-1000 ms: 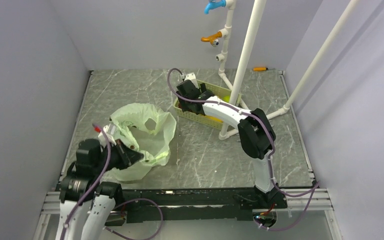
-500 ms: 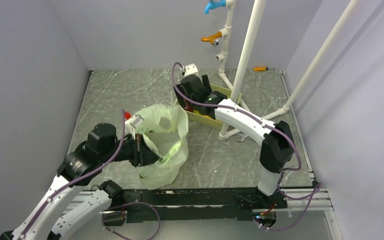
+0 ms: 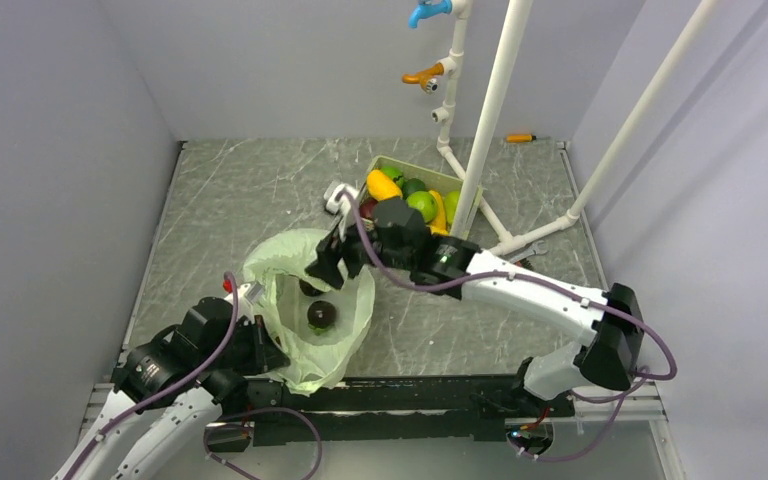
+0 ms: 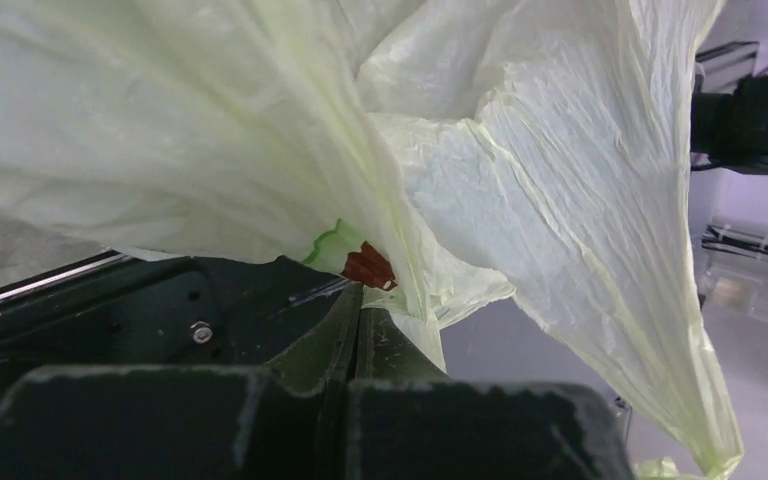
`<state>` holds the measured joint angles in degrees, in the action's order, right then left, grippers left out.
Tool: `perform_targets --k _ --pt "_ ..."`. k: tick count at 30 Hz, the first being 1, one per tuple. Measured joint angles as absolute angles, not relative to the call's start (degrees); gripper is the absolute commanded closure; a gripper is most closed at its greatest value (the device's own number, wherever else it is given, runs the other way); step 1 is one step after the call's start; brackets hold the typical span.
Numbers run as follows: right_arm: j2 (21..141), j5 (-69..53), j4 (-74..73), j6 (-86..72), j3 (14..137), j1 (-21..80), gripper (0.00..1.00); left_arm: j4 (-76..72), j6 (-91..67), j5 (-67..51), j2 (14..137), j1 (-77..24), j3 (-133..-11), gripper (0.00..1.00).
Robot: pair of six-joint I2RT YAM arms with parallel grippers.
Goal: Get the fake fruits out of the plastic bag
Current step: Adjust the plastic bag at the center of the board, then take out the fake fruit from the plastic bag.
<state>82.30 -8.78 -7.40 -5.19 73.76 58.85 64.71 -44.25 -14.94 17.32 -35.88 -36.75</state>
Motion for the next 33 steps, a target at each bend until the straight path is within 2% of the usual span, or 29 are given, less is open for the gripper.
perform_targets --k 5,12,16,20,33 --pt "85.93 -17.87 -1.5 -7.35 69.23 63.88 0.42 68.47 -44.23 -12.36 17.17 -35.88 -36.75 1.0" --pt "95.74 -17.69 0.08 -5.19 68.18 68.27 0.42 69.65 -43.09 -12.82 19.03 -35.88 -35.88 1.0" --pt "101.62 -12.27 0.08 -3.6 68.45 69.32 0.39 70.15 -41.87 -13.19 21.06 -35.88 -35.14 1.0" --pt "105.89 -5.5 1.63 -1.45 68.4 69.32 0.22 70.26 -40.93 -13.19 23.4 -35.88 -35.11 1.0" --pt "112.95 9.67 4.99 1.98 68.93 69.58 0.21 68.14 -39.29 -13.26 26.09 -35.88 -34.74 1.0"
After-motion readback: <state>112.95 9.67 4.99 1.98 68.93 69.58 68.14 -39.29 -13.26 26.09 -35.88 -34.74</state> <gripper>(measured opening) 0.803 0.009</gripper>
